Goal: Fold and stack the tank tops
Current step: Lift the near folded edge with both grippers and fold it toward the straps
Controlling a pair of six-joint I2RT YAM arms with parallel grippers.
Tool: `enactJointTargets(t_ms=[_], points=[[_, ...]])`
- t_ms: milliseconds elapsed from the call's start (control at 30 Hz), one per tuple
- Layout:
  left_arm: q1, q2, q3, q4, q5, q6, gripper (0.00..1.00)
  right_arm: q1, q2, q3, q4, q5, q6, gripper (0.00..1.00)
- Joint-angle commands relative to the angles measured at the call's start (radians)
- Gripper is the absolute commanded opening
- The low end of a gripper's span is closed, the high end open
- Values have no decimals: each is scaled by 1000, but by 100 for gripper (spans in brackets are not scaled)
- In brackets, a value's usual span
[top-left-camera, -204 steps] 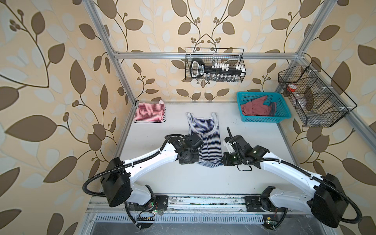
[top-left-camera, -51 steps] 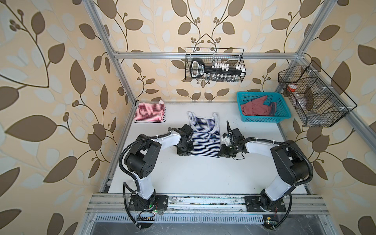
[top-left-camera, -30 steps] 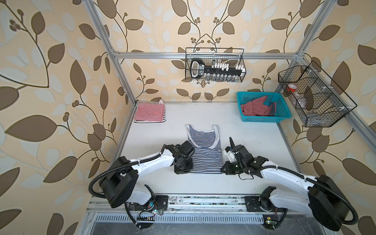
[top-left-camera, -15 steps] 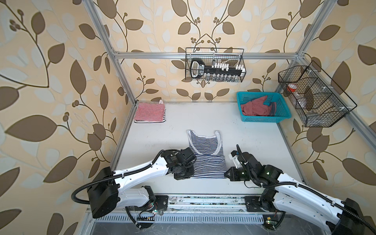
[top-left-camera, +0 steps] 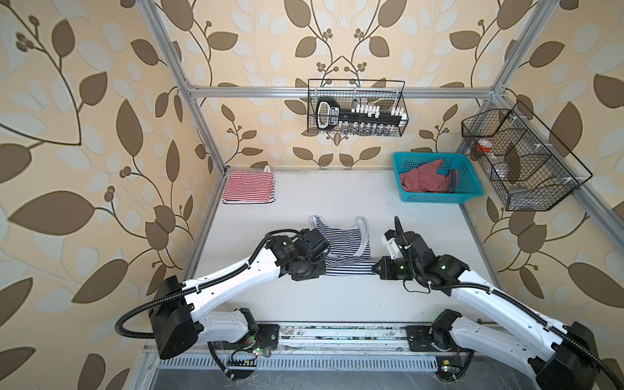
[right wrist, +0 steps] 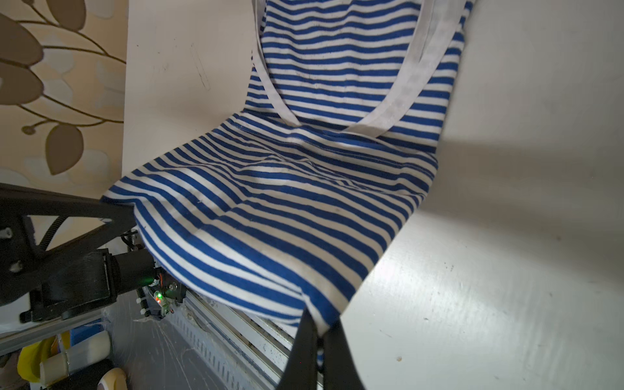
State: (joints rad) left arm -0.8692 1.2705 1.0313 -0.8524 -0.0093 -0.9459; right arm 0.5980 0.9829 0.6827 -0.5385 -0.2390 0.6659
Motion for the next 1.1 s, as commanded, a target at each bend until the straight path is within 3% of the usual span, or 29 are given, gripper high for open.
enactJointTargets(t_ms=[0,367,767,1067], points=[[39,23,69,-40,-46,67,0,-43,41,50,1,-41,-67,0],[201,141,188,-28,18,193,0,-179,219,164,68,-164,-139,0],[320,339,277,31,106,264,0,-278,469,276,128,-297,-181,0],[381,487,373,48,144,308,0,-317,634,358,169,-335,-184,0]])
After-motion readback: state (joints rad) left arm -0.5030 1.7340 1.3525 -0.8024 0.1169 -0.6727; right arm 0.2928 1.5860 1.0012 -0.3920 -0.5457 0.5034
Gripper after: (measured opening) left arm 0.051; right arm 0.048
